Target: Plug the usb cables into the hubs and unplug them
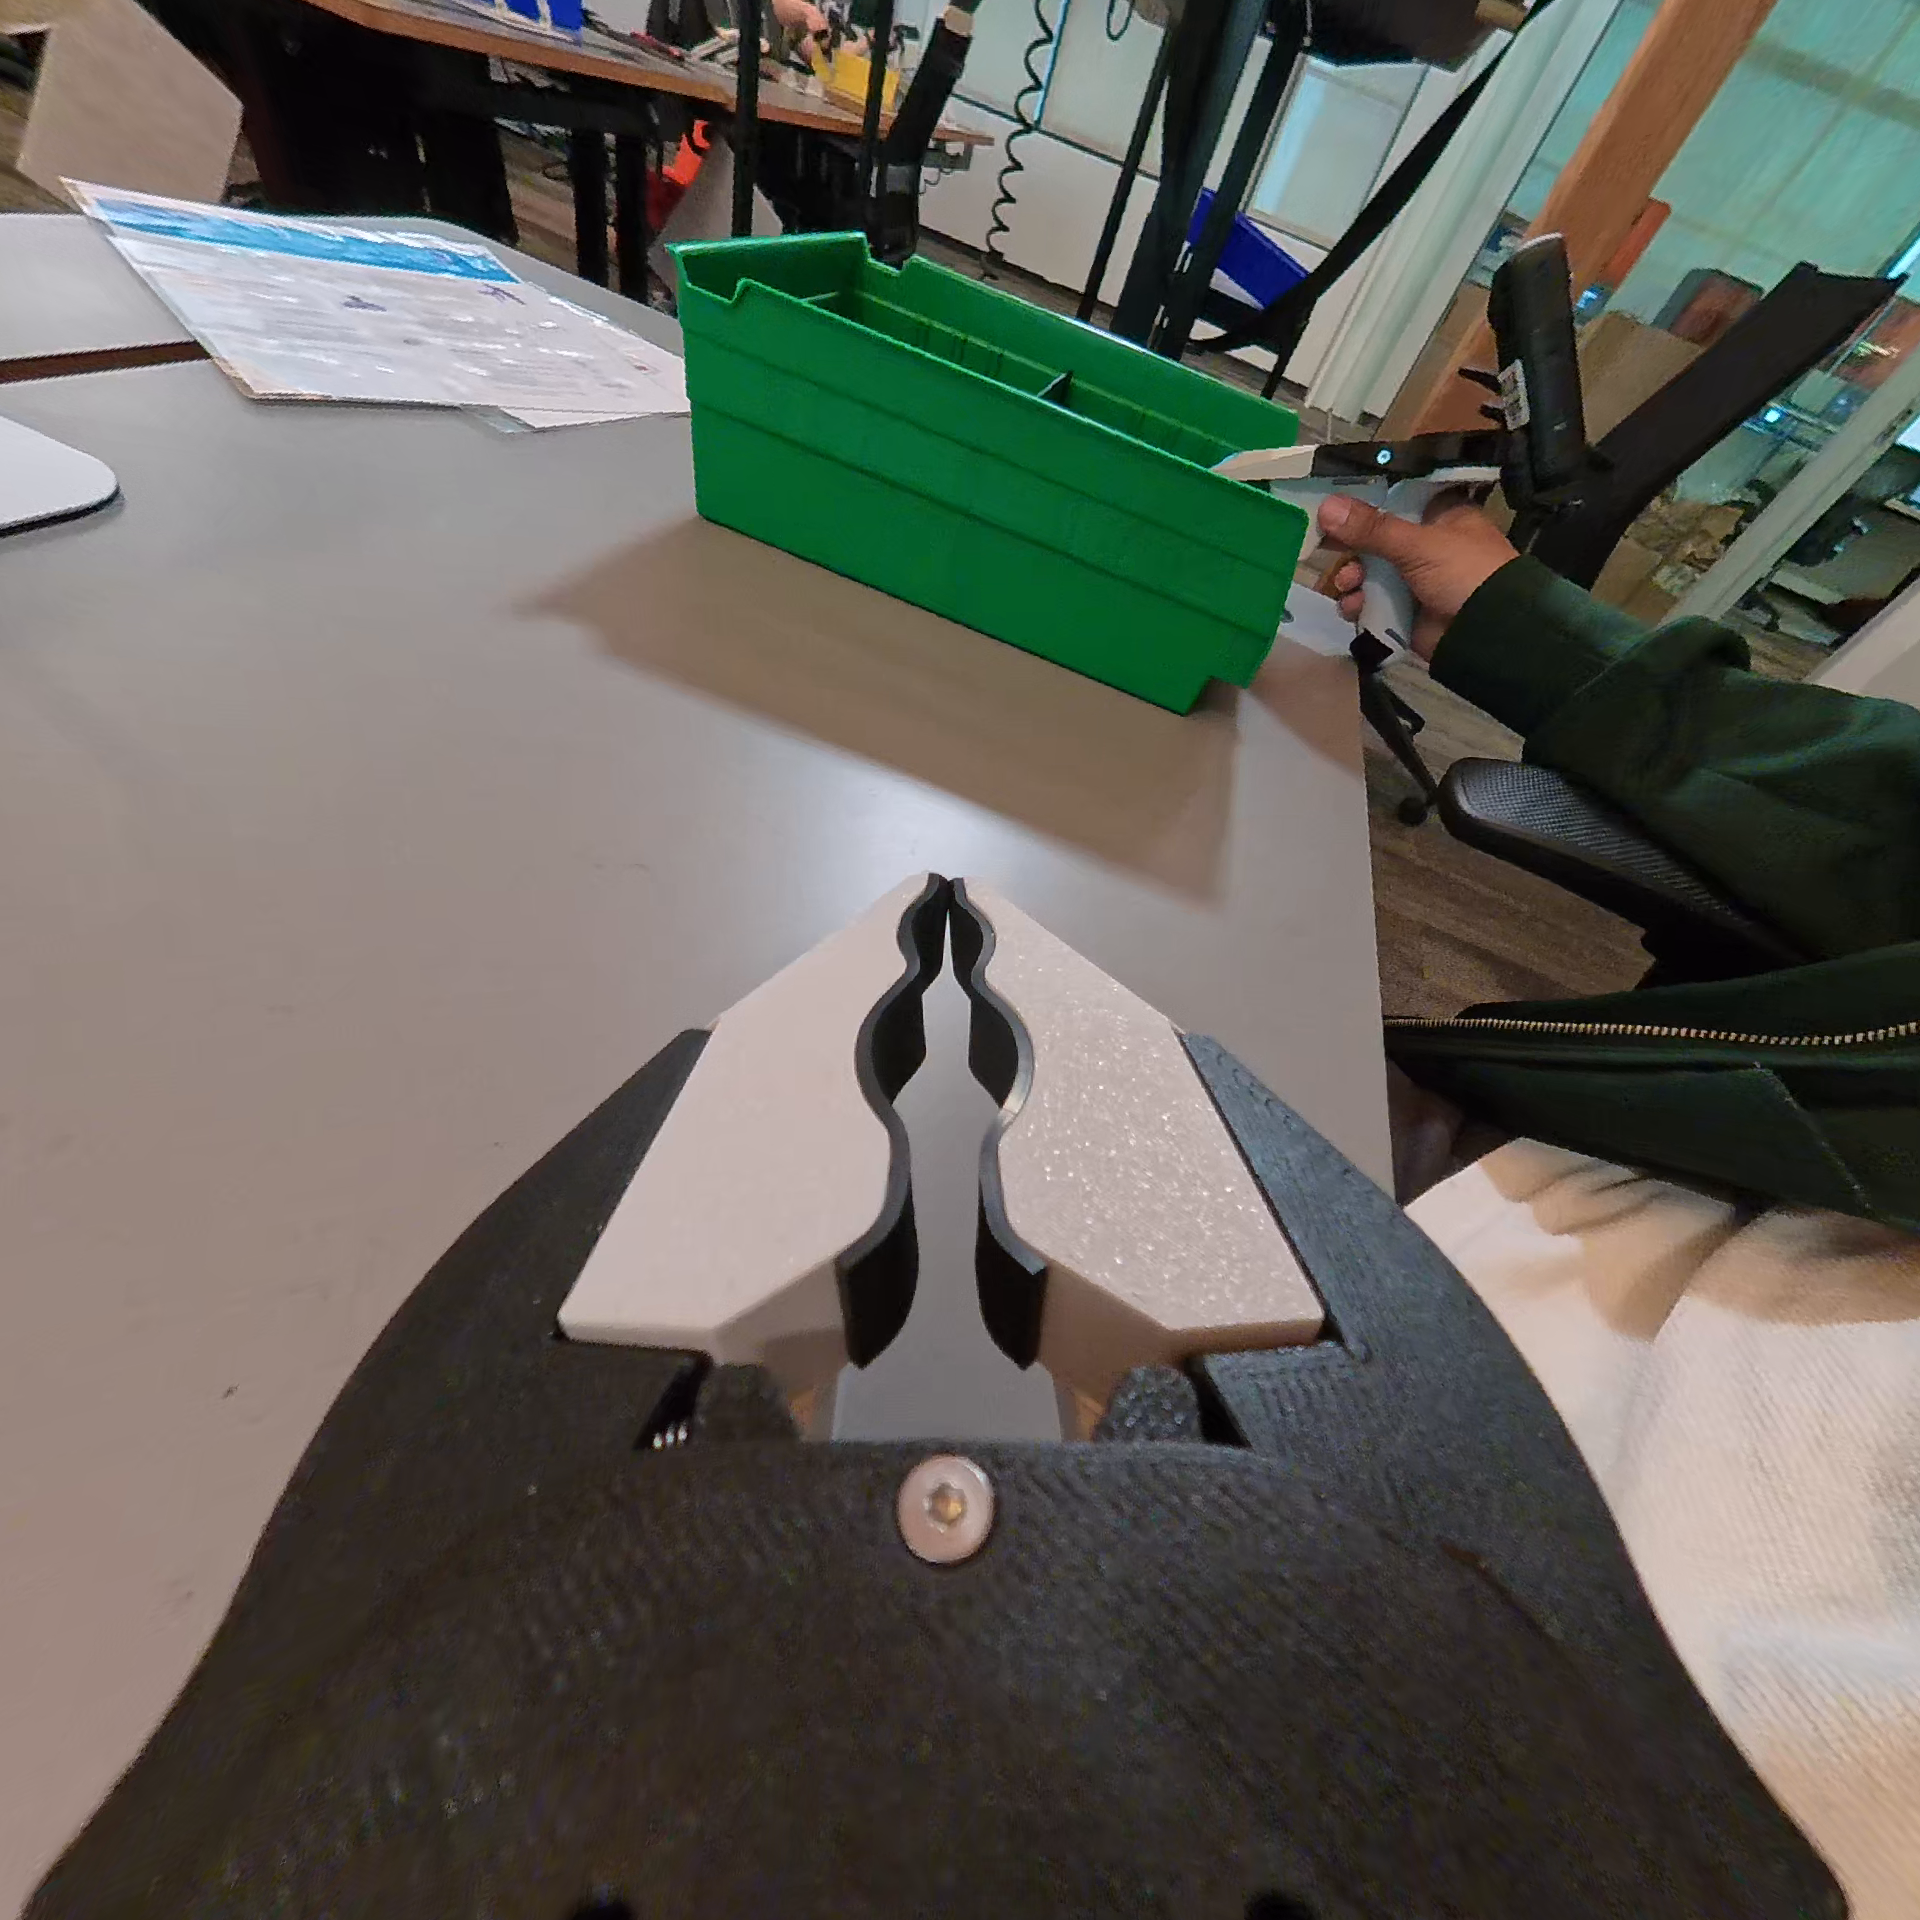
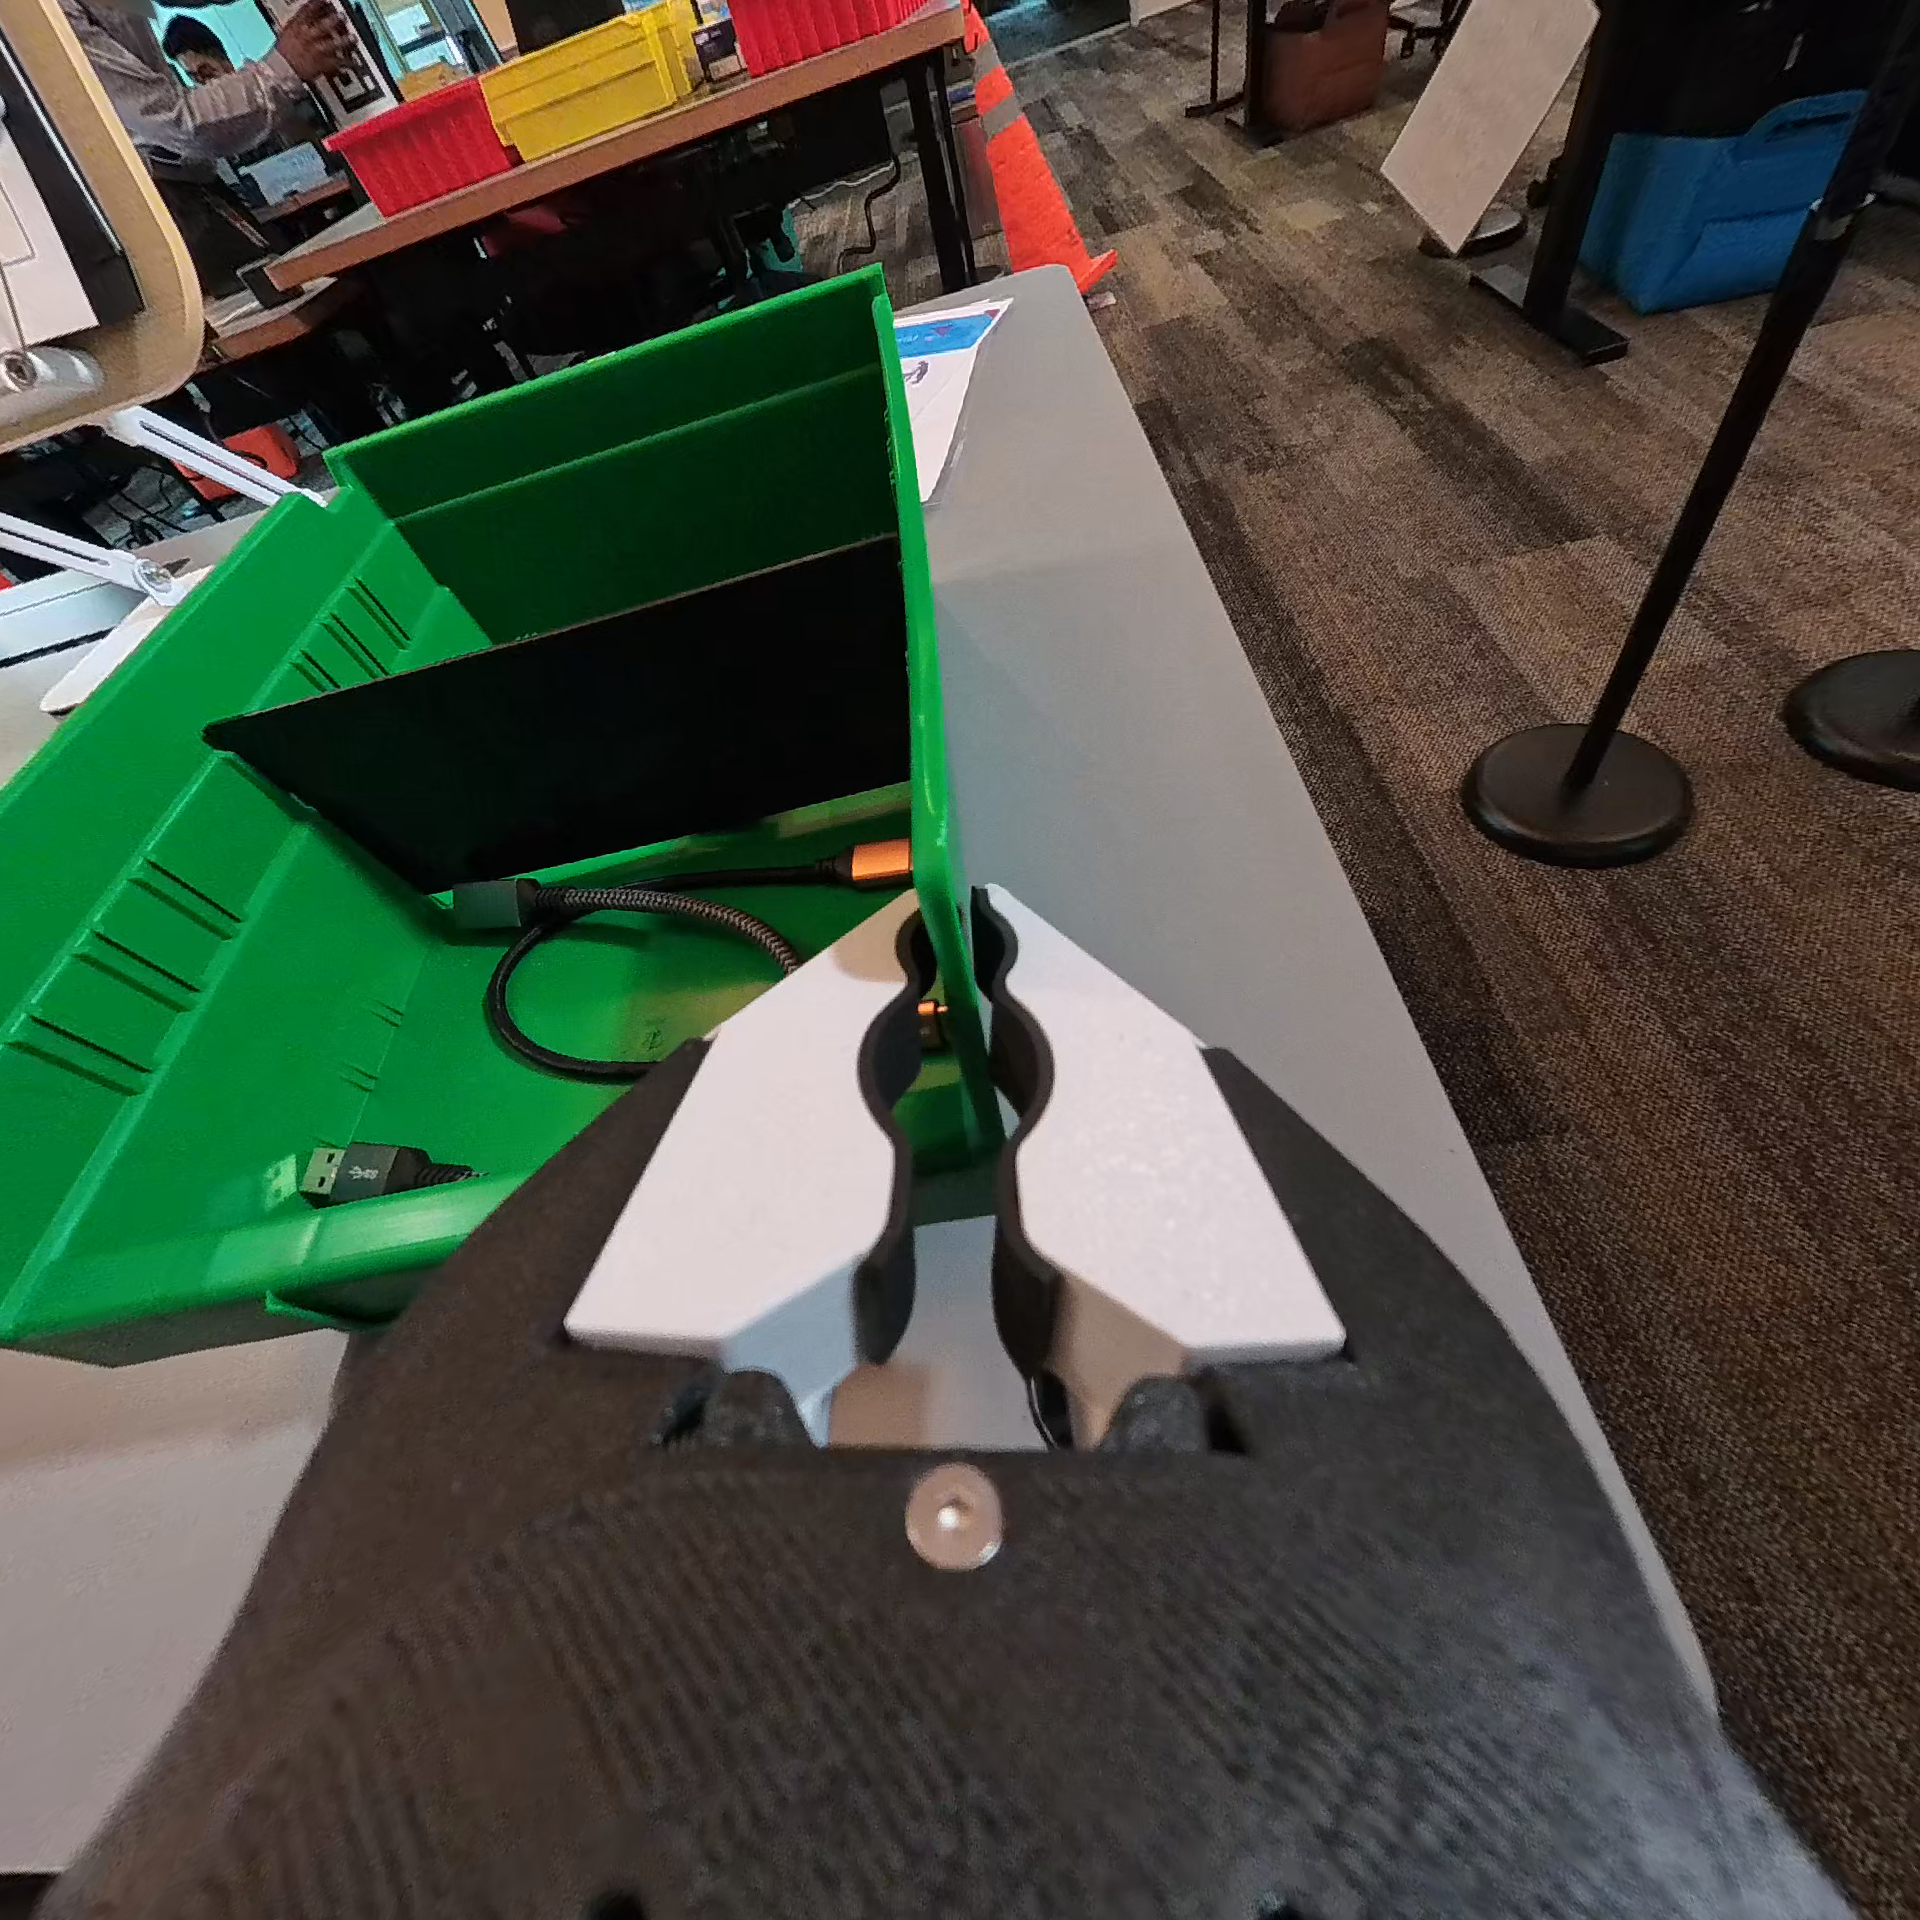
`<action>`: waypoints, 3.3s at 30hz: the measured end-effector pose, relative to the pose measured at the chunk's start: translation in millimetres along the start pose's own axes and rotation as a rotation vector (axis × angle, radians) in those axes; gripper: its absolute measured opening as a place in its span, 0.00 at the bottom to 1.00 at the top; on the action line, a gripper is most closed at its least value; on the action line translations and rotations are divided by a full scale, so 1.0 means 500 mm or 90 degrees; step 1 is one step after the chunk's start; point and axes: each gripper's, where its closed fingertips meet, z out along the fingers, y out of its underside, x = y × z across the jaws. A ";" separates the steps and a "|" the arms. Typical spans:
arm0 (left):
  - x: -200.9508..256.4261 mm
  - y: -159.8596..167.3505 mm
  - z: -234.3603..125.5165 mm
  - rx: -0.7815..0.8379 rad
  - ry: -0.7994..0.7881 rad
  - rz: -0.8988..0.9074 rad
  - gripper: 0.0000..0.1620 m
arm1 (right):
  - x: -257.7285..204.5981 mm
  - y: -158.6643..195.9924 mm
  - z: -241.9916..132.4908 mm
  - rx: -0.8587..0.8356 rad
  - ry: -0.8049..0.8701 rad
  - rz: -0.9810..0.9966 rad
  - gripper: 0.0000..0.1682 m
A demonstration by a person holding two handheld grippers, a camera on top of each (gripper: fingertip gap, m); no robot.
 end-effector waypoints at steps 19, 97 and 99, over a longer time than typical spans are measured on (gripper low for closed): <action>-0.050 -0.011 -0.018 0.034 -0.068 0.000 0.00 | -0.034 -0.104 -0.073 0.070 0.140 -0.173 0.37; -0.470 0.183 -0.754 -0.374 -0.792 -0.182 0.32 | -0.768 0.134 -0.042 0.010 -0.504 -0.293 0.19; -0.472 0.160 -0.758 -0.316 -0.795 -0.188 0.32 | -0.769 0.134 -0.042 0.010 -0.504 -0.294 0.19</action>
